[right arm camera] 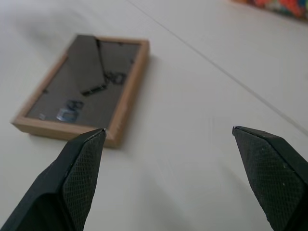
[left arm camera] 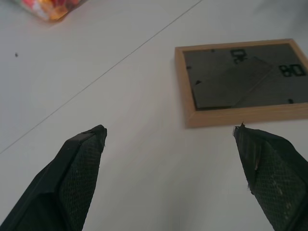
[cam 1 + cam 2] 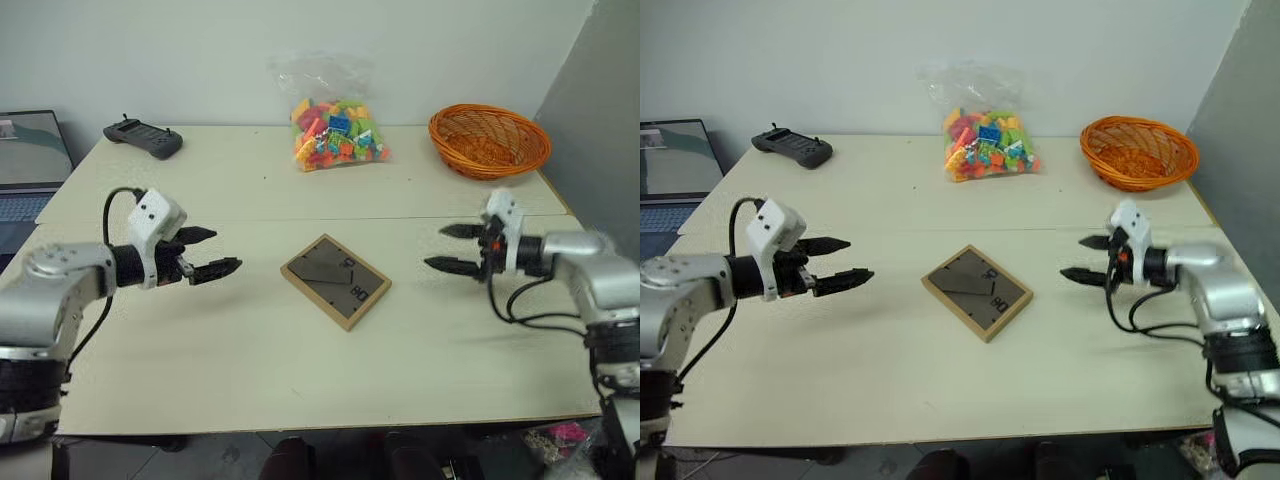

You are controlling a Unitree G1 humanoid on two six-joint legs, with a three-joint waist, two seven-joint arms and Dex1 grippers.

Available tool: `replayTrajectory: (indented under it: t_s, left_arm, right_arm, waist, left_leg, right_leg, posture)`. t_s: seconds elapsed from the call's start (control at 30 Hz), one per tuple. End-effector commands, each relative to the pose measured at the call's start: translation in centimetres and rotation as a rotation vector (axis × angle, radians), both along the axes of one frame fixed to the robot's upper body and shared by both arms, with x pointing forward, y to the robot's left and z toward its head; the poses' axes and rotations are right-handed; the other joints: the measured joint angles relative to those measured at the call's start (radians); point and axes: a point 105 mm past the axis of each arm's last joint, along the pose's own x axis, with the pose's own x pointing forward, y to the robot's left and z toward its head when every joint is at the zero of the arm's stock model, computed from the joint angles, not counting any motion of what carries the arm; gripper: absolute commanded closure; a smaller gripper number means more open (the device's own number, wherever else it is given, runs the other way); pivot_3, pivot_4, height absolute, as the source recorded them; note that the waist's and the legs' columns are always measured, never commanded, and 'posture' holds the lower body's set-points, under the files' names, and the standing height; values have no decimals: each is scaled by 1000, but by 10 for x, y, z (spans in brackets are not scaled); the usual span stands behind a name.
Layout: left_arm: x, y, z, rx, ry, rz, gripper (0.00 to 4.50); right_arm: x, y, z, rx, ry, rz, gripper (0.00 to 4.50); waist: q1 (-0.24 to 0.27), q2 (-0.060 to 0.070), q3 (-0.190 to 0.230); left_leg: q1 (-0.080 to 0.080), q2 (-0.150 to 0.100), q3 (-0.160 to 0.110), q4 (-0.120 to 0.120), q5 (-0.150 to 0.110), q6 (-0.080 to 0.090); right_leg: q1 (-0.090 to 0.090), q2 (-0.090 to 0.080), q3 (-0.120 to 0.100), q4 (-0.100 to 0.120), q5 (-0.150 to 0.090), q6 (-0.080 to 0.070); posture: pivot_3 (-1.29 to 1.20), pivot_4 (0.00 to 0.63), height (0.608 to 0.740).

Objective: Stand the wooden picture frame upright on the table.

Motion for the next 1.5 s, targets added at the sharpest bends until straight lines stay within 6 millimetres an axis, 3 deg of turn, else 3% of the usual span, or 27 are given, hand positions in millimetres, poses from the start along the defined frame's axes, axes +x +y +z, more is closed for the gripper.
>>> replayTrajectory:
  t_s: [0.03, 0.17, 0.4, 0.53, 0.67, 0.8, 0.93, 1.03, 1.1, 1.33, 1.5]
  left_arm:
    - [2, -5, 8, 50, -44, -36, 0]
    - [15, -3, 8, 57, -92, 15, 0]
    - [15, -8, -3, 60, -63, -10, 0]
    - [13, -12, -5, 55, -47, -54, 957]
    - [11, -20, -13, 60, -10, -100, 2052]
    - [12, -26, -37, 89, 10, -112, 2917]
    - [16, -34, -69, 119, 38, -111, 3799]
    - [18, -41, -79, 120, 43, -125, 4472]
    - [21, -45, -84, 115, 45, -126, 4500]
    - [29, -59, -94, 108, 47, -146, 4500]
    - [39, -66, -97, 135, 43, -145, 4500]
  right_arm:
    - [0, 3, 1, 5, 28, 42, 25]
    - [7, 3, -2, -30, 7, 36, 25]
    - [16, 9, -6, -51, -10, 41, 25]
    - [22, 15, -10, -47, 1, 55, 0]
    - [38, 17, -21, -106, -45, 20, 1122]
    - [57, 24, -33, -142, -100, -58, 2101]
    - [57, 47, -54, -185, -132, -18, 3117]
    - [53, 56, -66, -206, -135, 7, 3925]
    - [49, 62, -72, -203, -122, 24, 4462]
    - [21, 86, -87, -203, -95, 141, 4488]
    - [7, 107, -85, -161, -96, 180, 4488]
  waist:
    - [0, 0, 0]
    - [5, 0, 0]
    - [3, 0, 0]
    - [3, 0, 0]
    - [1, 0, 0]
    - [0, 0, 0]
    - [-1, 0, 0]
    - [0, 0, 0]
    - [2, 0, 0]
    - [3, 0, 0]
    - [-1, 0, 0]
  left_leg:
    - [0, 0, 0, 0, 0, 0]
    - [-1, 0, 0, 1, 0, 0]
    - [-2, 0, 1, 1, 0, 0]
    - [-2, 0, 1, 1, 0, 0]
    - [-2, 0, 1, 1, 0, 0]
    - [-2, 0, 1, 1, 0, -1]
    - [-2, 0, 2, 1, 1, -1]
    - [-3, 0, 1, 1, 1, -1]
    - [-3, 0, 1, 1, 1, -1]
    - [-3, 0, 1, 2, 1, -1]
    - [-3, 0, 1, 2, 1, -1]
  right_leg:
    - [0, 0, 0, 0, 0, 0]
    - [-1, 0, 0, 1, 0, 0]
    - [-2, 0, 1, 1, 0, 0]
    - [-2, 0, 1, 1, 0, 0]
    - [-2, 0, 1, 1, 0, 0]
    - [-2, 0, 1, 1, 0, 0]
    - [-3, 0, 1, 1, 0, 0]
    - [-3, 0, 1, 1, 0, 0]
    - [-3, -1, 1, 1, 0, 0]
    - [-3, -1, 1, 2, 0, 0]
    - [-3, 0, 1, 3, 0, 0]
  posture:
    - [0, 150, 740]
    - [0, 150, 740]
    - [0, 150, 740]
    - [0, 150, 740]
    - [0, 150, 740]
    - [0, 150, 740]
    - [0, 150, 740]
    - [0, 150, 740]
    - [0, 150, 740]
    - [0, 150, 740]
    - [0, 150, 740]
